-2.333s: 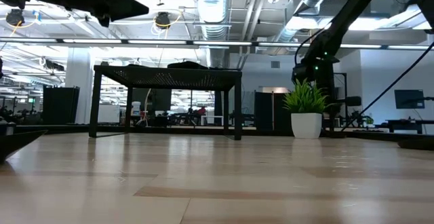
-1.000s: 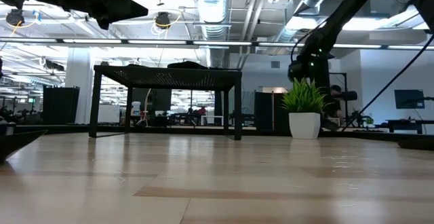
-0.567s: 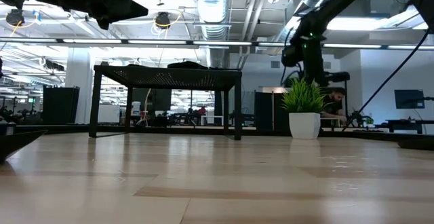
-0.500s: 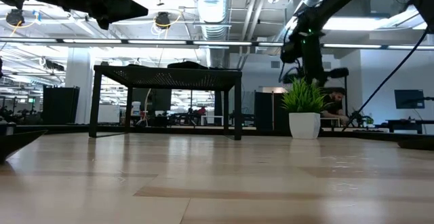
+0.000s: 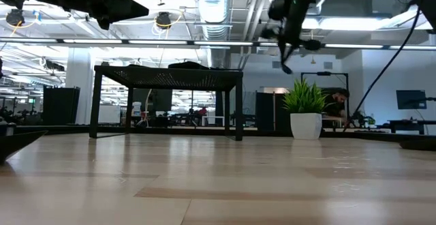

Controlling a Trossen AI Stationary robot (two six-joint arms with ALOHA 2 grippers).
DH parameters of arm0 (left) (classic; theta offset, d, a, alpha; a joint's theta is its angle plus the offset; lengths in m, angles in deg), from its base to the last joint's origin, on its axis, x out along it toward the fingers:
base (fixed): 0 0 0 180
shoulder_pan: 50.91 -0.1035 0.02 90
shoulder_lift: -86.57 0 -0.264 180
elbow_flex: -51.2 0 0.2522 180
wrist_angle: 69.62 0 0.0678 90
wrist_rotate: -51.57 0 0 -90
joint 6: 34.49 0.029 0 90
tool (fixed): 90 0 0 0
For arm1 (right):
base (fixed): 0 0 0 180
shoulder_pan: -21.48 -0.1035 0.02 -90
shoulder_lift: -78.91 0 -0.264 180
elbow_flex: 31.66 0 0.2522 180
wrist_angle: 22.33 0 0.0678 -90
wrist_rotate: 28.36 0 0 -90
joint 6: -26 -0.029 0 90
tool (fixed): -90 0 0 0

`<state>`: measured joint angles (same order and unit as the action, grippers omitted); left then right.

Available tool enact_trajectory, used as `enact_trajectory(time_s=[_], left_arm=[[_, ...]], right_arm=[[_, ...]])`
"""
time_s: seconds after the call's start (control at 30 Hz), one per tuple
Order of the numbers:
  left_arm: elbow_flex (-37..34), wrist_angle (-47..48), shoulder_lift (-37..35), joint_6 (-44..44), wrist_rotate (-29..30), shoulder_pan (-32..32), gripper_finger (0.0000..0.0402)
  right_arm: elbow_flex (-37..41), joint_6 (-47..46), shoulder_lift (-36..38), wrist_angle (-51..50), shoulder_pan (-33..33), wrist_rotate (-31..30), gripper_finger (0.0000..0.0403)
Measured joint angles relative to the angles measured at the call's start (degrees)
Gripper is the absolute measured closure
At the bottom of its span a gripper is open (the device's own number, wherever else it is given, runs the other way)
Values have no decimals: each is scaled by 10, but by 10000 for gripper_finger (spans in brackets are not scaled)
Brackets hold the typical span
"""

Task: Pick & Place Mini shaped plates
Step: Stack the black drop shaped plate on the top of the black drop shaped plate on the shelf

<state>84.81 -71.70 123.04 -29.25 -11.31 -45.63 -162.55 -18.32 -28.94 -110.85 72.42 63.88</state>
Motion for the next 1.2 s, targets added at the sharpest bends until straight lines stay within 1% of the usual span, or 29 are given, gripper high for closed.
enact_trajectory(time_s=[0.1,0.17,0.23,0.33,0.4,0.53,0.77,0.9,1.03,1.2], left_arm=[[0,0,0,0,0,0,389],[0,0,0,0,0,0,389],[0,0,0,0,0,0,389],[0,0,0,0,0,0,389],[0,0,0,0,0,0,389],[0,0,0,0,0,0,389],[0,6,0,0,0,0,389],[0,9,0,-14,0,0,389],[0,25,0,-17,0,0,389],[0,26,0,-17,0,0,389]], right_arm=[[-28,-30,0,10,-41,37,403],[-38,-54,0,25,-71,49,402],[-40,-71,0,53,-102,68,402],[-40,-75,0,100,-146,110,402],[-40,-88,0,124,-176,115,402],[-40,-133,-2,122,-226,112,402],[-40,-199,-2,103,-289,52,402],[-21,-226,-2,73,-304,24,402],[11,-239,-3,79,-308,6,402],[62,-271,-4,130,-303,7,402]])
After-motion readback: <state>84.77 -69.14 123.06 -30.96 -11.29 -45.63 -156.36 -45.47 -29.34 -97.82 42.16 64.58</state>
